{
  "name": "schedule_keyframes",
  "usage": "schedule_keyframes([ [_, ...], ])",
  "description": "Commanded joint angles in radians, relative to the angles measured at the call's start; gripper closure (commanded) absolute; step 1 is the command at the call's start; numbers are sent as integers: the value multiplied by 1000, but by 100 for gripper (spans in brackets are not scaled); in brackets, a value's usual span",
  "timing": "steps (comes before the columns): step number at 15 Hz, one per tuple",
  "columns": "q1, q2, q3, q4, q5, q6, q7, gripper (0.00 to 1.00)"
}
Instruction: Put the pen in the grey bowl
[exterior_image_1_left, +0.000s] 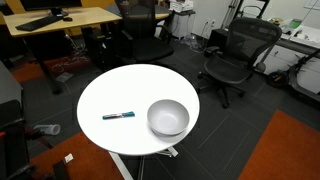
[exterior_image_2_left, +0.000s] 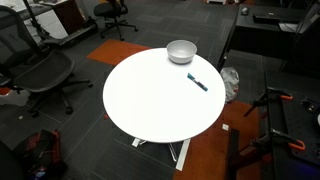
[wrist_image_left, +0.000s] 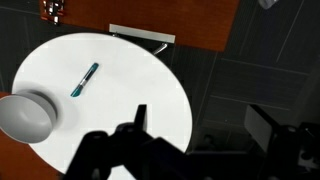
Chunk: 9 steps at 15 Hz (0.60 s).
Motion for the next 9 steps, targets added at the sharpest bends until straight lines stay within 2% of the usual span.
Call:
schedule_keyframes([
  [1, -62, 19, -20, -3, -51, 51, 71, 0],
  [9, -231, 104, -40, -51, -161, 219, 304, 0],
])
